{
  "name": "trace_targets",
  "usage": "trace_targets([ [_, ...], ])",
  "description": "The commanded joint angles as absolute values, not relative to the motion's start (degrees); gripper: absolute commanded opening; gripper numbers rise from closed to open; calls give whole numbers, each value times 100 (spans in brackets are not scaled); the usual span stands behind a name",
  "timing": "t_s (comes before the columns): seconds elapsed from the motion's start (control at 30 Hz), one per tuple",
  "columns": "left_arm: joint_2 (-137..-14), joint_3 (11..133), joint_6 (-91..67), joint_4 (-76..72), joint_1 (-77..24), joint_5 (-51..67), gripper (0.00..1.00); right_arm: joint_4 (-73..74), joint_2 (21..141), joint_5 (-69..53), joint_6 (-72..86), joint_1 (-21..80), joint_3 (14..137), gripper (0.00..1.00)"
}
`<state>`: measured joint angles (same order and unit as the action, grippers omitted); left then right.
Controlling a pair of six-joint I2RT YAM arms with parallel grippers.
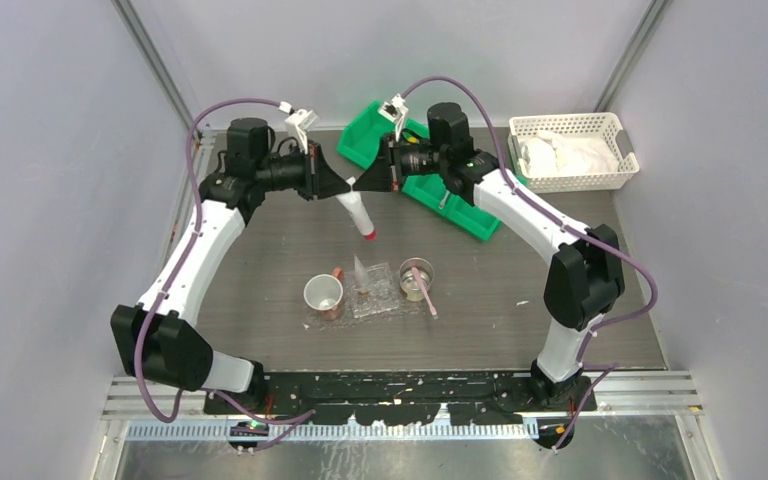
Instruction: Prepare toiletry sets of a toothbrush and toothpaste on the tray
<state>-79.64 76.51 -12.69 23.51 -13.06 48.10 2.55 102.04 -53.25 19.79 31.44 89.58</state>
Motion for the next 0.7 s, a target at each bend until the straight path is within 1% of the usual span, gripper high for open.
trace_targets([
  [0.0,-8097,8260,-926,3006,-1428,4232,1,463,10304,-4881,1809,3221,9521,18],
  [0.1,-8163,8507,-819,3254,-1466,3996,1,623,10273,-4368,1790,3191,9590,36],
  [0.13,-8177,8588,-782,3328,-1486,3934,1,717,10241,-4093,1777,3179,9611,46],
  [0.2,-8223,8810,-692,3606,-1566,3821,1,984,10158,-3358,1756,3127,9649,56],
  [0.27,-8277,9083,-555,3883,-1714,3565,1,1256,10059,-2653,1760,3099,9682,60],
  [0.37,-8361,9459,-407,4334,-1997,3155,1,1704,9762,-1276,1829,3029,9556,63],
  [0.43,-8347,9565,-374,4421,-2226,2821,1,1915,9383,-591,1932,2969,9332,65],
  [0.57,-8323,9734,-245,4499,-2881,2189,1,2238,8705,267,2112,2812,8722,70],
  [0.67,-8349,9747,-195,4453,-3412,1794,1,2413,8229,420,2339,2619,8313,71],
])
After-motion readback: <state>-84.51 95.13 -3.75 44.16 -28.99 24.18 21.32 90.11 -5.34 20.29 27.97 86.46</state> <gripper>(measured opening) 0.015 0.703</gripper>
